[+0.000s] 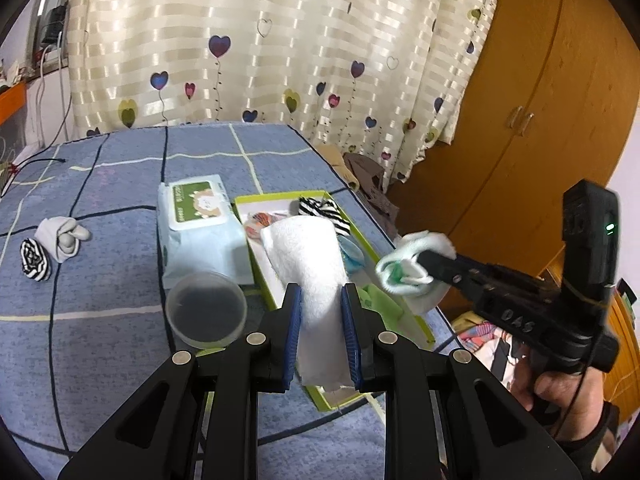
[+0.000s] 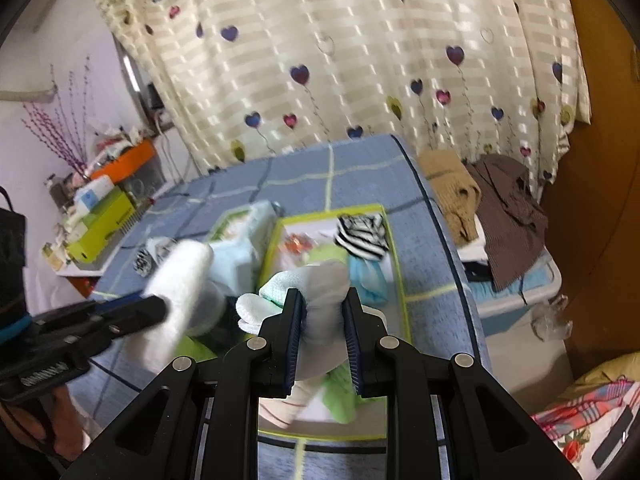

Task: Organize soft objects
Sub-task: 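Carry the white cloth roll with the left tool while the right carries the sock bundle to the box, then lower the cloth roll into the box with the left tool while the right releases the sock bundle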

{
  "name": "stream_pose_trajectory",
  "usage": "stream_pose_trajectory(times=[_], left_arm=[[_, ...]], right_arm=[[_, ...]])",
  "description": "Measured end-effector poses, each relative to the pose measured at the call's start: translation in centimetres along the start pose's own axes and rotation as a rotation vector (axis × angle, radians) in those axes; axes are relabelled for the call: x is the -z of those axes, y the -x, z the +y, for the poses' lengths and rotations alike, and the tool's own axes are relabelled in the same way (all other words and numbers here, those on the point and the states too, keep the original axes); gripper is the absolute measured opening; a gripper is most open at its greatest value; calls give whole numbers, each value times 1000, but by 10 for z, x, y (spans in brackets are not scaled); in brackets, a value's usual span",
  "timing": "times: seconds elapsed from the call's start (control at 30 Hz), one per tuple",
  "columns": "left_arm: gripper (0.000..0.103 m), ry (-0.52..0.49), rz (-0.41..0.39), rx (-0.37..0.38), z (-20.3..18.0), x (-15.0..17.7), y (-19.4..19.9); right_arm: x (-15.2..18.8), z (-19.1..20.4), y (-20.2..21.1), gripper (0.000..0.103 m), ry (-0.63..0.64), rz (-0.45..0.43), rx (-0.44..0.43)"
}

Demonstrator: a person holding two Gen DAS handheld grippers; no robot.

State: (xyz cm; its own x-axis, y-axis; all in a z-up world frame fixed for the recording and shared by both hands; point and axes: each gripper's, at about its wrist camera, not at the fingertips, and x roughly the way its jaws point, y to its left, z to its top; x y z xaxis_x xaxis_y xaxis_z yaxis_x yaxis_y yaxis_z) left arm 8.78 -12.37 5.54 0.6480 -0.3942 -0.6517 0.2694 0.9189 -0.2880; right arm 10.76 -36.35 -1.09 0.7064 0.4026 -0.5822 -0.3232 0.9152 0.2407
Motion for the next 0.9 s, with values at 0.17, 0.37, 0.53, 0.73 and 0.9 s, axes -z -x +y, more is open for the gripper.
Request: stream_pose_trajectory(times=[0.17, 0.37, 0.53, 0.73, 0.9], left_arm=[[21, -9, 25, 8, -5, 3, -9], [21, -13, 38, 11, -8, 3, -15], [21, -19, 55, 14, -10, 4, -22], [21, -25, 72, 16, -12, 3, -30], [21, -31, 96, 21, -17, 2, -40]], right_arm=[[18, -16, -19, 20, -21, 70, 22], [34, -23, -28, 20, -10, 124, 38], [43, -28, -41, 20, -12, 163, 42], [49, -30, -54, 21, -10, 188, 41], [49, -28, -52, 23, -12, 182, 20]])
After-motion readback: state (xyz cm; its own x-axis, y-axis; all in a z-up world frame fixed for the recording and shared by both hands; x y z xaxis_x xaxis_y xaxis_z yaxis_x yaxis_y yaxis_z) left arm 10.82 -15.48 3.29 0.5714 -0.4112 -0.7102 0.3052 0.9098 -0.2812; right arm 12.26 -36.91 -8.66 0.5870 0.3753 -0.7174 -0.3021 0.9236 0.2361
